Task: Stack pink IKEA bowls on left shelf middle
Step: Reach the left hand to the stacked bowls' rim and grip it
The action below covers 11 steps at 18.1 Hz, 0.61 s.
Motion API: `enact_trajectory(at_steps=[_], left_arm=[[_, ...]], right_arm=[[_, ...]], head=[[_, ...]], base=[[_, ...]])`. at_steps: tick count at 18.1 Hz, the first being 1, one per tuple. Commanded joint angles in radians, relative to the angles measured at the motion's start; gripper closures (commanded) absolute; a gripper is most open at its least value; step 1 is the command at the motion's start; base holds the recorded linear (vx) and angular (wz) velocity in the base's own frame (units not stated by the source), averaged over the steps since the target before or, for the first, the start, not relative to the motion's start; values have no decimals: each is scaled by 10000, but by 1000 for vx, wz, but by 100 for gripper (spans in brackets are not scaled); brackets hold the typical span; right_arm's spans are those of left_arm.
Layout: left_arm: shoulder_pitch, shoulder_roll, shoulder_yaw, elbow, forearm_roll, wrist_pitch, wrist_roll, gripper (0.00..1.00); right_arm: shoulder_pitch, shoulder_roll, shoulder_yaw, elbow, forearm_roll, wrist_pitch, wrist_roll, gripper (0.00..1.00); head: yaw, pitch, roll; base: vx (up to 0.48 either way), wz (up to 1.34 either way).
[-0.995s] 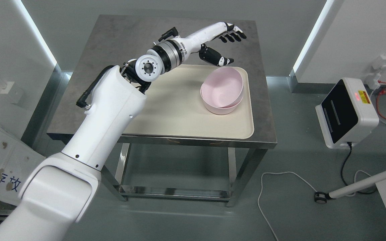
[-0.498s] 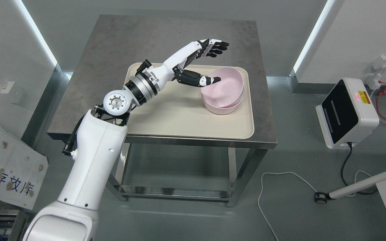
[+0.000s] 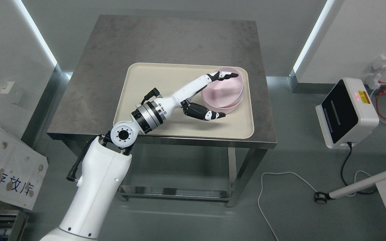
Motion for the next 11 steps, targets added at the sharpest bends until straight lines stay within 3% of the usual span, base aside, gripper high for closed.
enact_trajectory(at_steps=[1,11], left_arm=[[200,173,-484,-701,-3080,392,-98,13],[-797,173,-453,-685,-3601,1621,-98,18]], right_arm=[[292,-175,-107,-337,0,41,-7,0],[292,-175,-123,-337,0,41,-7,0]], head=[[0,0,0],[0,0,0]], base=[[0,0],[0,0]])
